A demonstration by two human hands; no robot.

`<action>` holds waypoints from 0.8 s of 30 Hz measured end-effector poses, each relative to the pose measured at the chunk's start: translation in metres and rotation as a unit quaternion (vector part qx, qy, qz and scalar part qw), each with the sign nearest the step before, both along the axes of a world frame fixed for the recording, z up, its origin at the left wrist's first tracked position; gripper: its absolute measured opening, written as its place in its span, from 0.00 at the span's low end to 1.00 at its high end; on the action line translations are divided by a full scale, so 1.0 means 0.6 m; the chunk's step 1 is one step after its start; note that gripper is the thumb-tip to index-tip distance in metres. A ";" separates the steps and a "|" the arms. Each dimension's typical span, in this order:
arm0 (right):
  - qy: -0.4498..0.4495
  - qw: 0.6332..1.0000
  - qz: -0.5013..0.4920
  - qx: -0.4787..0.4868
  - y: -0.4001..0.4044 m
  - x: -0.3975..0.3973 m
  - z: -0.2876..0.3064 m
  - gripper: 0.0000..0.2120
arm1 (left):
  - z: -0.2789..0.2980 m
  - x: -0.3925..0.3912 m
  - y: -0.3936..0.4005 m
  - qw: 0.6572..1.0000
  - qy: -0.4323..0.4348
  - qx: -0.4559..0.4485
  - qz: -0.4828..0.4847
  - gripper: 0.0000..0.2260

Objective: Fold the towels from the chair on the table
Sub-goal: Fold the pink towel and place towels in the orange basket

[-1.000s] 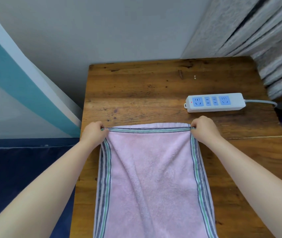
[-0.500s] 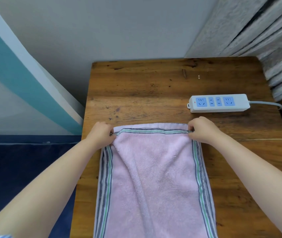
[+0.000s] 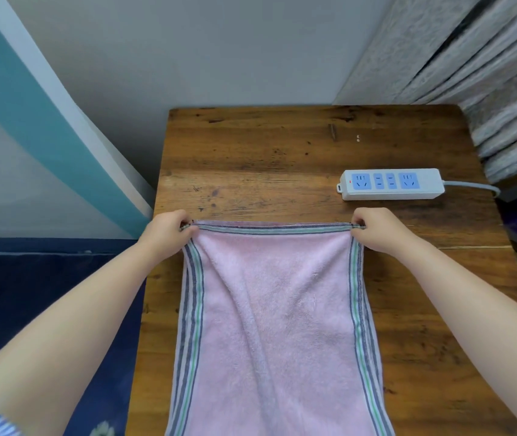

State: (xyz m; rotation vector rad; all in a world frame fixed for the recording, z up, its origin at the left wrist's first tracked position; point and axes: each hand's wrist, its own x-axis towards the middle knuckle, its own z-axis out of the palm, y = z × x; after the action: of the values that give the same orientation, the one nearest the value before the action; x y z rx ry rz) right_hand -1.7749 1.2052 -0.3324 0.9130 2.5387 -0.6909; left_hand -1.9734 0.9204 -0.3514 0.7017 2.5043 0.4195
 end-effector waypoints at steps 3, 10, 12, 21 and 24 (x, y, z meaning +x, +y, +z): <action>0.018 0.999 -0.044 -0.009 -0.002 0.006 0.020 0.04 | 0.031 0.005 -0.009 0.999 0.001 0.043 0.013 0.08; 0.135 0.989 -0.037 0.058 -0.006 -0.005 0.174 0.05 | 0.189 -0.017 0.005 0.982 0.133 -0.012 -0.132 0.11; 0.188 0.978 -0.027 0.090 -0.011 -0.009 0.234 0.04 | 0.252 -0.017 0.014 0.949 0.219 -0.091 -0.207 0.10; 0.392 0.879 -0.026 0.271 -0.012 -0.004 0.489 0.13 | 0.501 -0.021 0.003 0.905 0.397 0.134 -0.075 0.09; 0.492 0.811 -0.086 0.305 -0.035 -0.013 0.546 0.13 | 0.548 0.001 0.020 0.877 0.422 0.228 0.030 0.09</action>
State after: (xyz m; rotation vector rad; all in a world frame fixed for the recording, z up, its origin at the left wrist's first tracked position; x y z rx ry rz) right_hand -1.7829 1.1843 -0.0045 1.2023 3.7925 -0.4334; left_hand -1.9729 0.9325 -0.0224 1.1909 3.2849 0.9037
